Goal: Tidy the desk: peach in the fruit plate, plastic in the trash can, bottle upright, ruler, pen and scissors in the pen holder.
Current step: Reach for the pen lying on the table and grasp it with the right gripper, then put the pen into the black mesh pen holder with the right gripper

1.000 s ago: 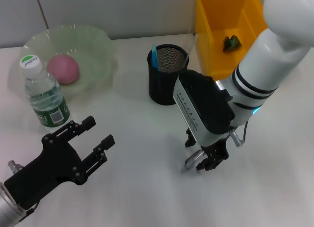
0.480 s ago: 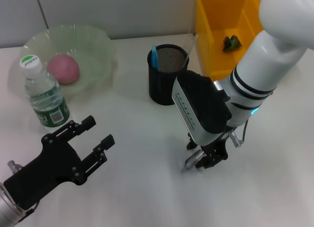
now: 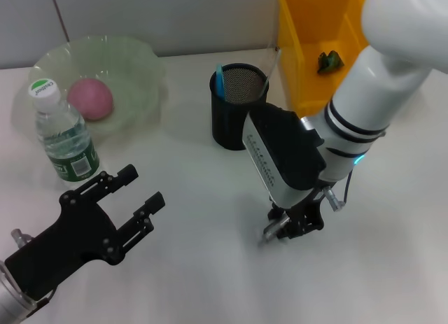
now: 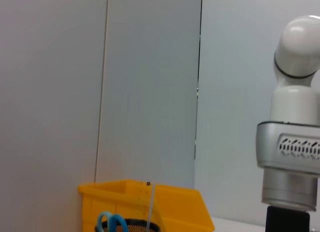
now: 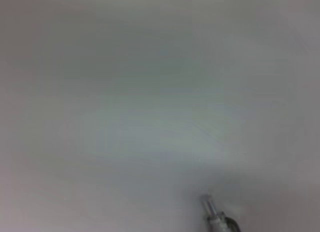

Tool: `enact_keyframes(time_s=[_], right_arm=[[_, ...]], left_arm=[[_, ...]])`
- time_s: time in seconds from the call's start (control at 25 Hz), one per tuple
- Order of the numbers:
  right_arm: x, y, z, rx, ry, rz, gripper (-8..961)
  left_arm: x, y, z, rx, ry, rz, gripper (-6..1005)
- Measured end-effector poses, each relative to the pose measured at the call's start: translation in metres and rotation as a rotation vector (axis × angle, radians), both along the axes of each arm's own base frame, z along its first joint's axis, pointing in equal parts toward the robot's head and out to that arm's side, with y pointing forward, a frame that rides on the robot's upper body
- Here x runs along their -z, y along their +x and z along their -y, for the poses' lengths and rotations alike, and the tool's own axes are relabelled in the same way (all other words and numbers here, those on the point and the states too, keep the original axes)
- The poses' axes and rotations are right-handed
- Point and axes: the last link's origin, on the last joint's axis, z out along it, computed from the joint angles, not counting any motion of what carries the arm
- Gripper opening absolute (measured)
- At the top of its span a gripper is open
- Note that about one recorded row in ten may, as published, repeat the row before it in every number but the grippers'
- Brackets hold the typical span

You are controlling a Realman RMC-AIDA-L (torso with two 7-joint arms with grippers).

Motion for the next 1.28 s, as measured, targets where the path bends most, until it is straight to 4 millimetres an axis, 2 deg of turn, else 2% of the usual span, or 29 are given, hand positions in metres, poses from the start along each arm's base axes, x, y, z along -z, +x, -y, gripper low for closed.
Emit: enact_keyframes(time_s=[0.08,0.32,0.48,0.64,0.68,0.72,0.84,0.88,0.92,1.0,1.04,1.08,1.12,1.28], right_arm=[[0.002,0.000,-0.002,0.008,-0.004,0.004,437],[0.001,-0.006,-0.003,-0.004,0.007,-0.024,209],[-0.003,-0.010,-0.004,0.021,0.023,-0.044,166],[-0.012,-0.019,-0.007,0.048,0.069,-0.115,166],[-0.022,-0.027,-0.010,0.068,0.120,-0.186,166],[-0.022,-0.027,-0.010,0.068,0.120,-0.186,166],[-0.047,-0.036,-0.016,0.104,0.220,-0.336,166],[-0.068,-0.038,-0.022,0.129,0.317,-0.456,166],[-0.068,-0.038,-0.022,0.129,0.317,-0.456,167],[-0.090,-0.038,-0.027,0.139,0.427,-0.578,167],[-0.101,-0.037,-0.028,0.143,0.482,-0.654,167],[-0.118,-0.035,-0.028,0.137,0.562,-0.809,167],[-0.118,-0.035,-0.028,0.137,0.562,-0.809,167],[-0.136,-0.019,-0.019,0.070,0.666,-1.096,167]], left_arm=[[0.000,0.000,0.000,0.003,0.000,0.002,577],[-0.003,0.003,0.001,0.022,0.002,0.017,577],[-0.004,0.002,0.001,0.024,0.003,0.017,577],[-0.004,0.002,0.001,0.024,0.003,0.018,577],[-0.005,0.002,0.002,0.021,0.008,0.021,577],[-0.005,0.002,0.002,0.021,0.008,0.021,577],[-0.007,0.001,0.002,0.016,0.017,0.026,577],[-0.009,0.000,0.003,0.013,0.025,0.031,577],[-0.009,-0.001,0.004,0.013,0.027,0.032,577],[-0.009,-0.001,0.004,0.013,0.027,0.032,577],[-0.009,-0.001,0.004,0.013,0.027,0.032,577],[-0.009,-0.001,0.004,0.013,0.027,0.032,577],[-0.010,-0.001,0.005,0.014,0.029,0.032,577],[-0.013,-0.005,0.009,0.007,0.045,0.033,577]])
